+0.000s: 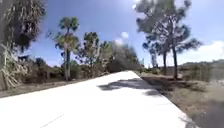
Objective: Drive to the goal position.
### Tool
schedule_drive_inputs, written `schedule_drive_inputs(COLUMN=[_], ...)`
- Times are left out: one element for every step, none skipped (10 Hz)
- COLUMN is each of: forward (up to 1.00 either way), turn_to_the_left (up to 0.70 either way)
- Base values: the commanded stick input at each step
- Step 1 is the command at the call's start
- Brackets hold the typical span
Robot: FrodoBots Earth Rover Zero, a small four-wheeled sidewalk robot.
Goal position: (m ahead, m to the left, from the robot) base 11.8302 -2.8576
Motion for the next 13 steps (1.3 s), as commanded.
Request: schedule_drive_inputs(forward=[0.7,0.7,0.7,0.7,0.7,0.7,0.7,0.7,0.7,0.7,0.7,0.7,0.7], turn_to_the_left=[-0.03,-0.29,-0.35,-0.35,-0.35,-0.29,-0.02,0.0,0.0,0.0,0.0,0.0,0.0])
